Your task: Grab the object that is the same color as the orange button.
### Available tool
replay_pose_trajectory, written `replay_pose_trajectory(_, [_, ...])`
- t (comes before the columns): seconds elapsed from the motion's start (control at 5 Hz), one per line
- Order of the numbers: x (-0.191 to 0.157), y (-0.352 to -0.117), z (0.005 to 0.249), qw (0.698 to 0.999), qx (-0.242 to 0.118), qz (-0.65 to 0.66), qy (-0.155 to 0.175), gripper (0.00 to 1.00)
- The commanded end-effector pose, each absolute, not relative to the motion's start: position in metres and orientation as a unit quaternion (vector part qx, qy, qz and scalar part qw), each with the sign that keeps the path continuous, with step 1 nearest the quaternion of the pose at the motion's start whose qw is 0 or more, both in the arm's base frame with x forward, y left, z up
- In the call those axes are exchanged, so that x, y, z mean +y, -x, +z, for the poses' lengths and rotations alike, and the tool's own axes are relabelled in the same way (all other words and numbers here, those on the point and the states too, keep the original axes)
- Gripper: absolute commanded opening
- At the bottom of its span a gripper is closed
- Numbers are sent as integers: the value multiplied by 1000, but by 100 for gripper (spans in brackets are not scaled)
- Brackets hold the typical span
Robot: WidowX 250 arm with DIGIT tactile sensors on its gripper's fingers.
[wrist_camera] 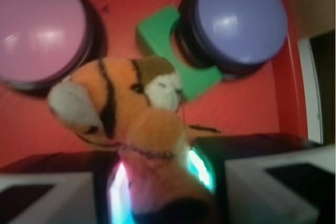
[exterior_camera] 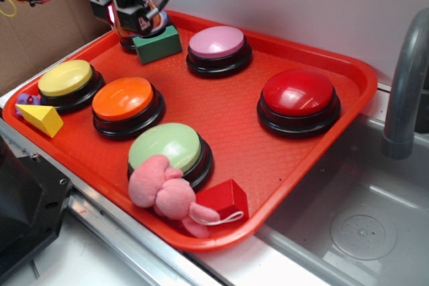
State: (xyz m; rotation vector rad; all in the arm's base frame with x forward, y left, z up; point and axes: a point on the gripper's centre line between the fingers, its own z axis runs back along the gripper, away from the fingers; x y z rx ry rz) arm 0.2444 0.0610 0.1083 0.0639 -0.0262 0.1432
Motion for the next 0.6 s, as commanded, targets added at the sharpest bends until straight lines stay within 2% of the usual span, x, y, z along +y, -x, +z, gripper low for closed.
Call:
replay_pose_trajectory(0.0, [12,-230,178,998,-59,13,-6,0])
replay_pose_trajectory(0.2, [2,-228,169,999,-49,9,11,0])
replay_pose_trajectory(0.4, [15,-235,164,999,-25,29,-16,0])
